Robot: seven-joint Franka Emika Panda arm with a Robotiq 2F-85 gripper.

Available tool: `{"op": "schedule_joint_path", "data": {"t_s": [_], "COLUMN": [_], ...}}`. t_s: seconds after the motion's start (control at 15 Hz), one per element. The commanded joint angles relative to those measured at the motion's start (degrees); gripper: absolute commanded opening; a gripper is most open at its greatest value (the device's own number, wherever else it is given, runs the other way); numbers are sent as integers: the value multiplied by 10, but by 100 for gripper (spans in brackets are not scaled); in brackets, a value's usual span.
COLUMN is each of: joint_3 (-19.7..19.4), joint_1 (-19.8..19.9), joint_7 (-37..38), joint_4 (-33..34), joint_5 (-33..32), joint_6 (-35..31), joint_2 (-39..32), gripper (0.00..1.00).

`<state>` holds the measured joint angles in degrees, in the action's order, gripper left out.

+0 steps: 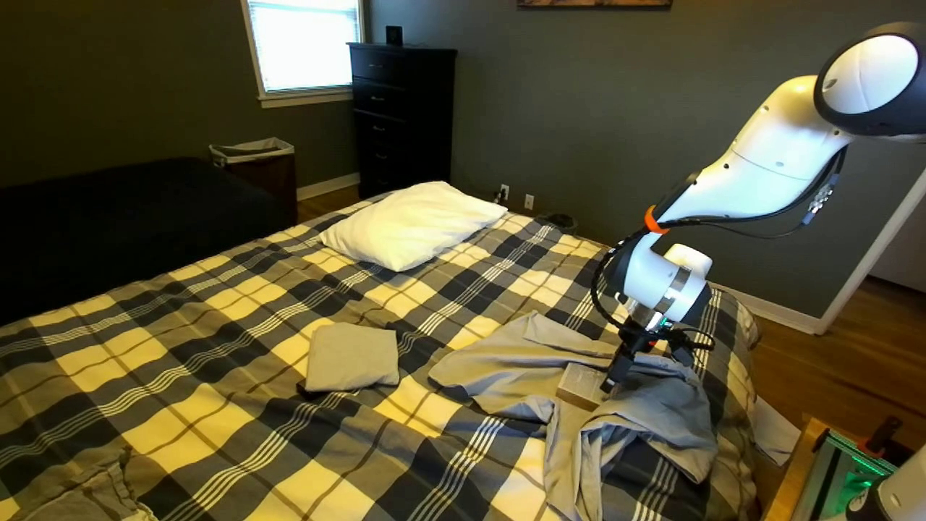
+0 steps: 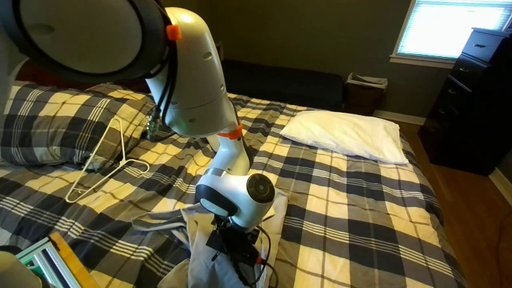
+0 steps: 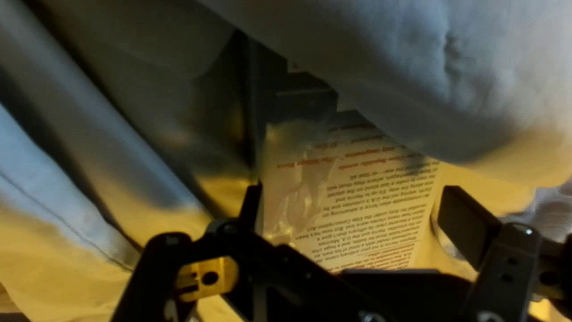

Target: Remove the book from the grey cloth and put it on the bed

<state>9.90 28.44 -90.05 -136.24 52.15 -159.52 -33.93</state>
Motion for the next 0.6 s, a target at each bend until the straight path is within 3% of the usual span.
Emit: {"op": "schedule_joint_path", "data": {"t_s": [0.0,0.53], "joint_3": [-9,-4], "joint_1": [7,24], "joint_7": [1,-37], "joint_4": [13,53], "joint_5": [-7,-9], "joint_6": [14,44], "joint_2": [-12,-40], "gripper": [100,98]}}
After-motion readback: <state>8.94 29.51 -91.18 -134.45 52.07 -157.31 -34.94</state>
